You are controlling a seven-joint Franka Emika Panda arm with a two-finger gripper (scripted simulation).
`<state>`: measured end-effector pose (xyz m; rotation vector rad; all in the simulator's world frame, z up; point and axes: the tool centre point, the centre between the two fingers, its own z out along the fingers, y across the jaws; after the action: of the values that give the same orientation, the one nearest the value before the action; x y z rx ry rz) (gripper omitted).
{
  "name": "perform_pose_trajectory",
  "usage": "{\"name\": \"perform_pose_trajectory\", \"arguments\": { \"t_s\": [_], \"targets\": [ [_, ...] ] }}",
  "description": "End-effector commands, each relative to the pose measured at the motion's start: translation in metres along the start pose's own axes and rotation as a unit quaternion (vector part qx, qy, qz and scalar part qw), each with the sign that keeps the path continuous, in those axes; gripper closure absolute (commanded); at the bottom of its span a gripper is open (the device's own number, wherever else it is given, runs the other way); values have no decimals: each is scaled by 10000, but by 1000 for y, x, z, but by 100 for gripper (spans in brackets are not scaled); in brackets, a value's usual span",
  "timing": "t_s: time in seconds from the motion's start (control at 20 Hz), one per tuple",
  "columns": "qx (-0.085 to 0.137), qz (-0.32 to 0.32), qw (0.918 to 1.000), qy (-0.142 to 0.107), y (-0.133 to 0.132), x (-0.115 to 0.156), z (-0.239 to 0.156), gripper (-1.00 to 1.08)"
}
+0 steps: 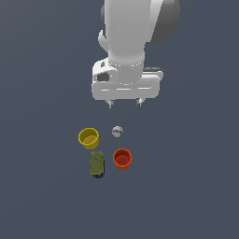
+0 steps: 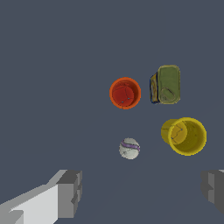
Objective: Pick up a designated object from a clutter of objects.
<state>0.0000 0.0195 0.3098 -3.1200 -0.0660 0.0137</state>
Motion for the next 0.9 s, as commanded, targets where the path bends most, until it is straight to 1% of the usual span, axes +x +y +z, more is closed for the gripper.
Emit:
{"name": "perform_pose_trajectory", "arguments": {
  "t_s": [0.0, 0.3, 0.5, 0.85],
  "targets": [
    [0, 0, 10000, 0, 0, 0, 0, -20],
    [20, -66, 10000, 66, -7, 6, -3, -20],
    [21, -61, 10000, 68, -7, 6, -3, -20],
    [18, 185, 9998, 57, -7, 9, 3, -20]
  ]
}}
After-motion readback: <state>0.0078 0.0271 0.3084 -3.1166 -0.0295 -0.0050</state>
